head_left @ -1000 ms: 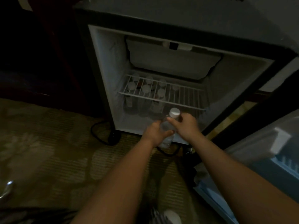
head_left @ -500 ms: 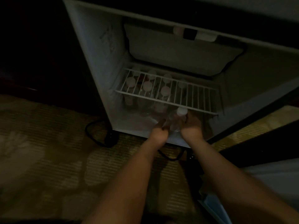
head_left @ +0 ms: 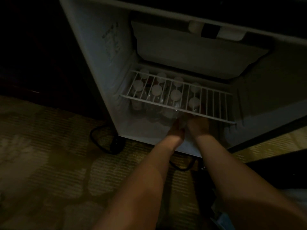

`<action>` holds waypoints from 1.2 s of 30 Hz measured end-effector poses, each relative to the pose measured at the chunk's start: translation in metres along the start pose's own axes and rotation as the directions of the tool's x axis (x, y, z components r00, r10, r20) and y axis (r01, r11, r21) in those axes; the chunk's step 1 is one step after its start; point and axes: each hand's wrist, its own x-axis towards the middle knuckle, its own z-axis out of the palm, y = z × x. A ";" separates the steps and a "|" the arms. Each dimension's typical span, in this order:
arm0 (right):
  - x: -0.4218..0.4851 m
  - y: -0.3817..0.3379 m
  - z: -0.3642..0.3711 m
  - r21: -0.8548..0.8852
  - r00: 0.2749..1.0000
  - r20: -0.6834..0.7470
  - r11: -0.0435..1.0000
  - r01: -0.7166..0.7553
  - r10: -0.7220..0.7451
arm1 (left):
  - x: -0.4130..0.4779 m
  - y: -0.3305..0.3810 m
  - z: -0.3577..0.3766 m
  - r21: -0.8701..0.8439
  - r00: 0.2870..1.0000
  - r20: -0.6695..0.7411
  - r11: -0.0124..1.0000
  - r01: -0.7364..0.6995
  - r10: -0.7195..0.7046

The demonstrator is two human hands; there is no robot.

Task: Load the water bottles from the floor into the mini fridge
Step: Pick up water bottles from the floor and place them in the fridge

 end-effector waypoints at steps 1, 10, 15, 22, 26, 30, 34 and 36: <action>0.002 0.001 0.001 -0.008 1.000 0.009 1.000 -0.001 0.001 | 0.002 0.001 0.000 -0.005 1.000 -0.006 1.000 -0.001 0.001; -0.001 0.003 -0.006 -0.058 0.999 0.045 0.998 0.022 -0.019 | -0.005 -0.002 -0.011 0.149 0.997 -0.071 0.988 0.028 -0.017; -0.020 0.013 -0.008 -0.176 0.999 0.033 0.984 0.001 0.005 | -0.022 -0.011 -0.023 0.266 0.995 -0.047 0.959 0.097 -0.087; -0.061 0.014 -0.021 -0.106 0.996 0.085 0.994 0.031 -0.022 | -0.067 -0.004 -0.039 0.359 0.999 0.054 0.933 -0.019 -0.001; -0.088 -0.002 -0.034 -0.101 0.995 0.088 0.993 0.059 -0.050 | -0.097 0.022 -0.055 0.524 0.995 0.099 0.850 -0.057 0.006; -0.117 -0.026 -0.048 -0.156 0.984 0.095 0.974 0.165 -0.152 | -0.128 0.048 -0.075 0.663 0.995 0.092 0.742 -0.096 0.047; -0.148 -0.055 -0.060 -0.200 0.958 0.124 0.939 0.279 -0.258 | -0.166 0.068 -0.094 0.730 0.993 0.065 0.673 -0.114 0.098; -0.167 -0.070 -0.065 -0.226 0.943 0.134 0.918 0.327 -0.303 | -0.188 0.076 -0.103 0.747 0.990 0.047 0.653 -0.124 0.133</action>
